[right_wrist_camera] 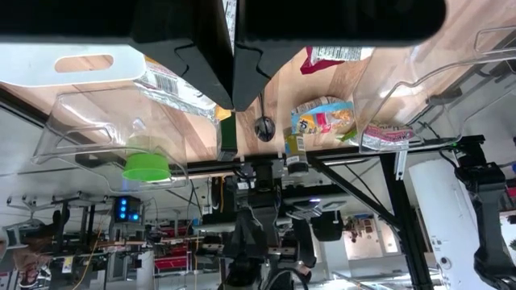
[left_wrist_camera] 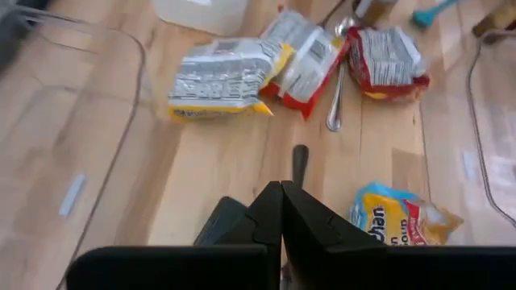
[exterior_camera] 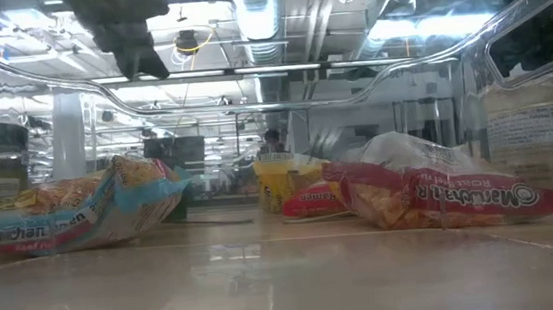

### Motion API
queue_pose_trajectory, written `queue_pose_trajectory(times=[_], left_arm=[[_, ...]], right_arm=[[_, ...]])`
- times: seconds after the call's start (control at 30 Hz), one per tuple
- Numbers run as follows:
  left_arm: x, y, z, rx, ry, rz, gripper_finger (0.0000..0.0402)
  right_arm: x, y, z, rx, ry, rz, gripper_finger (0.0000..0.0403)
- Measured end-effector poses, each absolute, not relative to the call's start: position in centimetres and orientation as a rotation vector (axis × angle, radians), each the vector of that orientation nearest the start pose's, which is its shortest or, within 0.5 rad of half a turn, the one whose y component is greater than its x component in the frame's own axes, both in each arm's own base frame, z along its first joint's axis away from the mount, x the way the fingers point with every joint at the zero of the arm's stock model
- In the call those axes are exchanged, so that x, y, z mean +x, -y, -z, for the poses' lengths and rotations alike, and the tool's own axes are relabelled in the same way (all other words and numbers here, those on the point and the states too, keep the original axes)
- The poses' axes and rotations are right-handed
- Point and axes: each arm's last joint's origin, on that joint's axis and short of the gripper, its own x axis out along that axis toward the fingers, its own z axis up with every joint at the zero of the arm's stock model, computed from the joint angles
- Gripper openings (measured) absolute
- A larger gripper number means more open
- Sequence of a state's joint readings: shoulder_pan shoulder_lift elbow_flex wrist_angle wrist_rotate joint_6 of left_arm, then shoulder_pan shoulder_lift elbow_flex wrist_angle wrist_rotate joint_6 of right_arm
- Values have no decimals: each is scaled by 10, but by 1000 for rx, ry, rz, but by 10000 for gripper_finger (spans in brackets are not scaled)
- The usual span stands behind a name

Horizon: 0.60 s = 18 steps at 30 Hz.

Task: Pick & Place Food Item
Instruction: Put the black seasoning can into the top transparent bin

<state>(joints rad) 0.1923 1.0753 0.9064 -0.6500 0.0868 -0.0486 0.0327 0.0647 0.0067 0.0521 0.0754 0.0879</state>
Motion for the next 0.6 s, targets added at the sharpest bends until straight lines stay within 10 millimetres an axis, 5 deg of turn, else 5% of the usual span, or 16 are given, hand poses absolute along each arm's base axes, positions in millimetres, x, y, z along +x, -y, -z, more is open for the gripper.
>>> queue_pose_trajectory(times=[0.4,0.6], left_arm=[[230,-23,-261,251,-1006,161,0],[230,-23,-255,256,-1051,171,0]], right_arm=[[101,-1,-165,87,-15,44,0],[101,-1,-164,86,-19,45,0]])
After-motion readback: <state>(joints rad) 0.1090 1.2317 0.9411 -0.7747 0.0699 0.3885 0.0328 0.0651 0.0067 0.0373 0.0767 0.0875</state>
